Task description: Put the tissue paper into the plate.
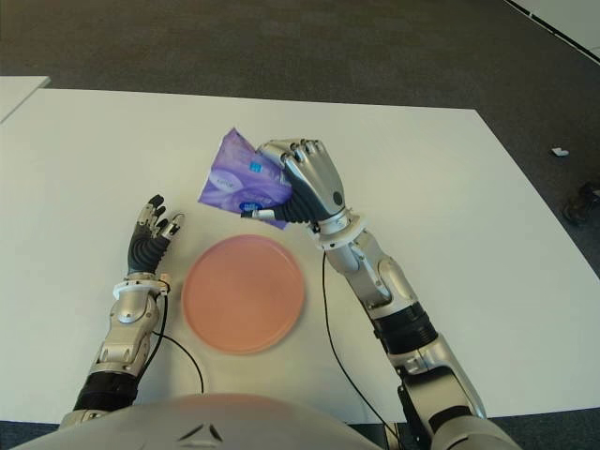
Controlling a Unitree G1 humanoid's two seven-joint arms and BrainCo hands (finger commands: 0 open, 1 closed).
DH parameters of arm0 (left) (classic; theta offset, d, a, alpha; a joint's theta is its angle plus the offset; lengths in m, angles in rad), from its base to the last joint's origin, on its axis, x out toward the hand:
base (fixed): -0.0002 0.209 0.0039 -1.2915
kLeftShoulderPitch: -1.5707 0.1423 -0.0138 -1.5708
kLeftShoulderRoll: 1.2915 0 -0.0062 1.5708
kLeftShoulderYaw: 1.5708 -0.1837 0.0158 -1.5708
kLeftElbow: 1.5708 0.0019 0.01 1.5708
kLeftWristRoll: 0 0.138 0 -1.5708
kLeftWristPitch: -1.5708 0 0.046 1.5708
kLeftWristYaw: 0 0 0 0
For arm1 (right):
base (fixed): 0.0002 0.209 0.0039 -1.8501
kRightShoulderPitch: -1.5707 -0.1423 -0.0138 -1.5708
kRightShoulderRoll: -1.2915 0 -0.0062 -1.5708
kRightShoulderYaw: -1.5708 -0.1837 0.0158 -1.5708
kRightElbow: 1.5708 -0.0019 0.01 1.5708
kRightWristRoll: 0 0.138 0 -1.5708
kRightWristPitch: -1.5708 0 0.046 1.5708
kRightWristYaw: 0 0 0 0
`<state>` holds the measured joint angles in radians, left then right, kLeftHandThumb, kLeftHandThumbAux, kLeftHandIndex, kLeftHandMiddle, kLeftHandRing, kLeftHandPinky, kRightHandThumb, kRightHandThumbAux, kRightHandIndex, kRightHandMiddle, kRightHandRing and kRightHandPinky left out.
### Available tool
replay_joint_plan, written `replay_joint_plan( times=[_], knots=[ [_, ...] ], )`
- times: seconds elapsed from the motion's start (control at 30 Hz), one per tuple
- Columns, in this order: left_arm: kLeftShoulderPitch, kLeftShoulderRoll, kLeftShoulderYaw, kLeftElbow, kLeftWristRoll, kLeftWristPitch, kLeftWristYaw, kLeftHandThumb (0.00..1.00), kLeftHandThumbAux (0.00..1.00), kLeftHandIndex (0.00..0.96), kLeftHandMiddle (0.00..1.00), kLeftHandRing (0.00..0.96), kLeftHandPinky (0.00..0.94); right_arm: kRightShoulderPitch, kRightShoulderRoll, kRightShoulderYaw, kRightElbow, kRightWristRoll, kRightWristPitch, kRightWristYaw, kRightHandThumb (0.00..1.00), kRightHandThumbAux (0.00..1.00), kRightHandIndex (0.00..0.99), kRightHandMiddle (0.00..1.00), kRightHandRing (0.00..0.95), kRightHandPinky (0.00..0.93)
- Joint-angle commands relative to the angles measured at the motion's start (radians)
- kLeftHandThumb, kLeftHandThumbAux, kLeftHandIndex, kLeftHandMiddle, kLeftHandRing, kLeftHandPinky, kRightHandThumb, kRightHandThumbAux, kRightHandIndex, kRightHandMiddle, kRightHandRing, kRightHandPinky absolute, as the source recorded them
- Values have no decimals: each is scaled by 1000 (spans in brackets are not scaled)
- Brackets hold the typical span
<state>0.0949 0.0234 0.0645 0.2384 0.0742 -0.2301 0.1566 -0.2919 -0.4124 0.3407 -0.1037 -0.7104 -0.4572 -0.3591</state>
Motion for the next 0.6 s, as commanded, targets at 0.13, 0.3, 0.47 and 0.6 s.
replay_joint_plan(
  times=[0.13, 0.3, 0.47, 0.6],
  knots=[
    [38, -8, -5, 35, 3, 37, -3, 7, 568, 0, 0, 0, 0, 52, -12, 15, -29, 135, -100, 153, 744, 710, 440, 841, 841, 841],
    [34, -4, -6, 37, 5, 41, -5, 2, 578, 0, 0, 0, 0, 70, -23, 45, -5, 131, -172, 223, 745, 710, 440, 835, 836, 832],
    [32, -6, -5, 30, -4, 51, -13, 0, 581, 0, 0, 0, 0, 70, -40, 51, 42, 128, -229, 278, 746, 710, 440, 834, 836, 829],
    [28, -8, -6, 29, -8, 54, -13, 0, 581, 0, 0, 0, 0, 63, -50, 52, 98, 85, -262, 293, 747, 709, 440, 835, 838, 834]
  ],
)
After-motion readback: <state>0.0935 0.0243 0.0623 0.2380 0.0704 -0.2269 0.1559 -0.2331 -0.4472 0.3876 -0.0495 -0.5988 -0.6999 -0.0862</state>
